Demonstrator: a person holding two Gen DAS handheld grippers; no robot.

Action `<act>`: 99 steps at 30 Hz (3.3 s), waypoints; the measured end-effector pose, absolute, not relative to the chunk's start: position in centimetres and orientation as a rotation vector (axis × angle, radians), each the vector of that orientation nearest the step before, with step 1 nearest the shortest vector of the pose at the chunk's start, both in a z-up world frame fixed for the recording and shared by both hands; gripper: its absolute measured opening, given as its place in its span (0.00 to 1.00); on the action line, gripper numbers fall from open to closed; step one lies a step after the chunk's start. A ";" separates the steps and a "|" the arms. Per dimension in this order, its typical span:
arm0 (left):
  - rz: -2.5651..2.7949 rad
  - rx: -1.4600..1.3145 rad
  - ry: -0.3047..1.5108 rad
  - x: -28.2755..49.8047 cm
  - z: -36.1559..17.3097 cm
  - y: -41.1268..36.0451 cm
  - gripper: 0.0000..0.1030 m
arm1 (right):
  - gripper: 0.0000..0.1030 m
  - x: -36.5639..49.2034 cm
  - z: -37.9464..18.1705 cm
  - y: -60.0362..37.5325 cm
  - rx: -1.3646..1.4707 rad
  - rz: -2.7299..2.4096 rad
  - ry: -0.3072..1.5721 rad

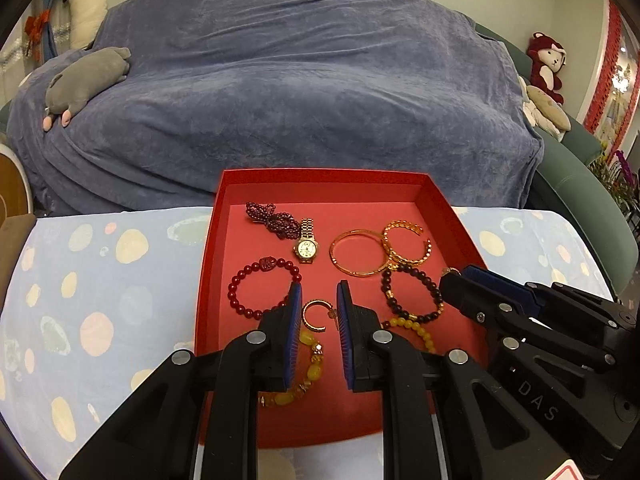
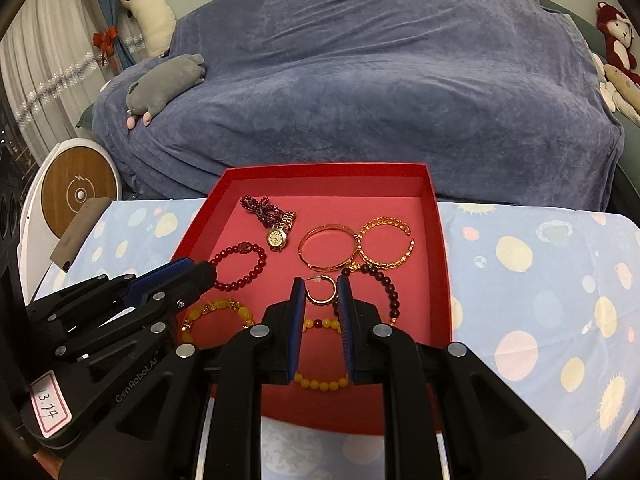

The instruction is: Organize jewelry

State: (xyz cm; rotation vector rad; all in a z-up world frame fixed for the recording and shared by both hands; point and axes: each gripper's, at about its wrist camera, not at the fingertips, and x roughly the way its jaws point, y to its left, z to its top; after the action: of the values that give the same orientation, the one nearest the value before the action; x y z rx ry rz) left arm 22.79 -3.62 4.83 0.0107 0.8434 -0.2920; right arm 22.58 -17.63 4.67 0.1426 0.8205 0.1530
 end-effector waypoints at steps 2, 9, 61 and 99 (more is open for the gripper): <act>-0.284 0.012 0.856 23.8 4.1 -3.7 0.15 | 0.16 23.7 3.8 -17.3 0.144 0.154 0.838; -0.277 -0.020 0.890 25.7 2.7 -3.5 0.15 | 0.16 25.8 1.9 -17.0 0.174 0.161 0.880; -0.127 0.103 0.839 14.3 5.5 -2.2 0.21 | 0.32 12.4 4.9 -18.7 0.178 0.036 0.835; -0.023 0.080 0.854 13.9 4.2 -1.3 0.81 | 0.89 12.0 4.0 -18.1 0.102 -0.050 0.789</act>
State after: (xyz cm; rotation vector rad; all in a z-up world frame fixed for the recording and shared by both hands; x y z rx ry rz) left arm 13.93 -1.28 4.16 0.0799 0.8540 -0.0227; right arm 11.98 -18.08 4.04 0.1017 0.7894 -0.0501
